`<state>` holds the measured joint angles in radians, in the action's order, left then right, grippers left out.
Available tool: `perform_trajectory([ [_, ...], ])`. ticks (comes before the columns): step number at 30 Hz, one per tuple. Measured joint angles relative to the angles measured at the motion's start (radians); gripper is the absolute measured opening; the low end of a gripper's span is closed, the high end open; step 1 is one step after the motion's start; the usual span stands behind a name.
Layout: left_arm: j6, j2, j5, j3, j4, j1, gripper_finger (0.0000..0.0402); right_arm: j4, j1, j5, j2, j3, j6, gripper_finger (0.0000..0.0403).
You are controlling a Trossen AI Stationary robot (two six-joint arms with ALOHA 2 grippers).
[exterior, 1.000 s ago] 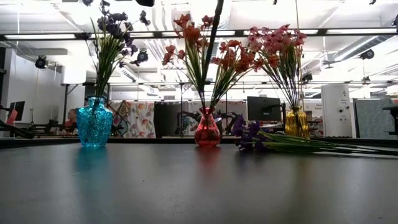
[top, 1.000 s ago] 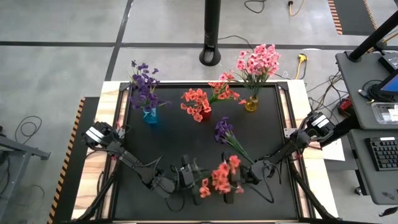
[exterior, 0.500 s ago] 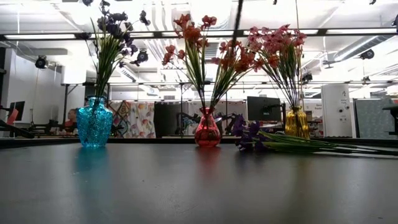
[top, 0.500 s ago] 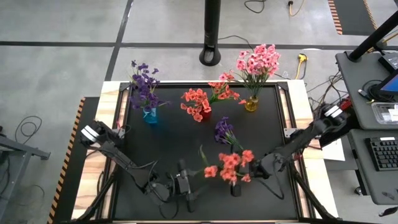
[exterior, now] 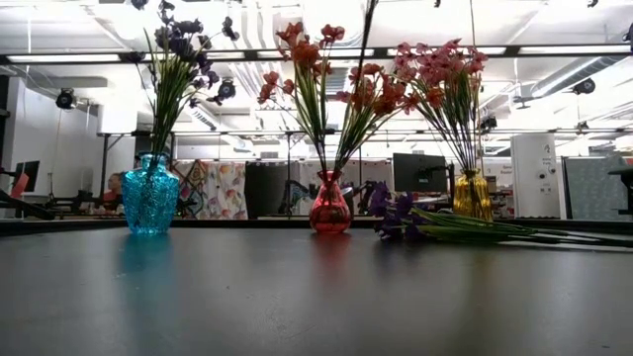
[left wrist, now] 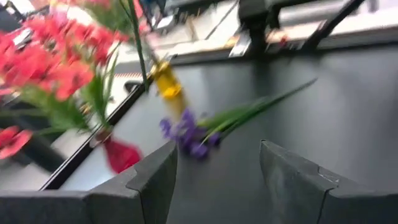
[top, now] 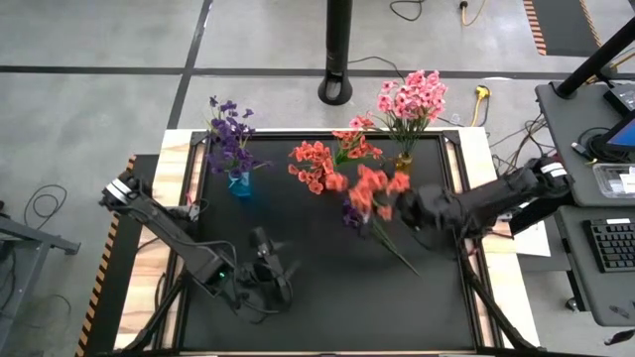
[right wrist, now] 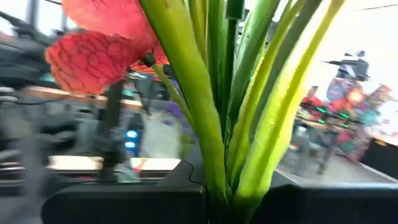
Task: Sort flowers into vase by color
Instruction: Put the orange flowers into the red vase
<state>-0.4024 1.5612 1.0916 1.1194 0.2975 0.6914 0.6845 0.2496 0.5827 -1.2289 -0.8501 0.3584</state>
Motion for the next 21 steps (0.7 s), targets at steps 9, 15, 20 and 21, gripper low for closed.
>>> perform_trajectory([
  [9,-0.134,-0.040,0.011,-0.001,0.306,-0.009,0.0210,0.060,-0.279,-0.125,-0.087,0.002,-0.142,0.0011],
  [15,-0.134,-0.047,0.072,-0.001,0.416,-0.013,0.0210,0.207,-0.339,-0.138,-0.208,0.002,-0.105,0.0011],
  [20,-0.133,-0.078,0.079,-0.002,0.454,-0.025,0.0210,0.356,-0.344,-0.088,-0.298,0.002,-0.036,0.0011],
  [21,-0.134,-0.085,0.079,-0.002,0.459,-0.027,0.0210,0.366,-0.346,-0.080,-0.311,0.002,-0.025,0.0011],
])
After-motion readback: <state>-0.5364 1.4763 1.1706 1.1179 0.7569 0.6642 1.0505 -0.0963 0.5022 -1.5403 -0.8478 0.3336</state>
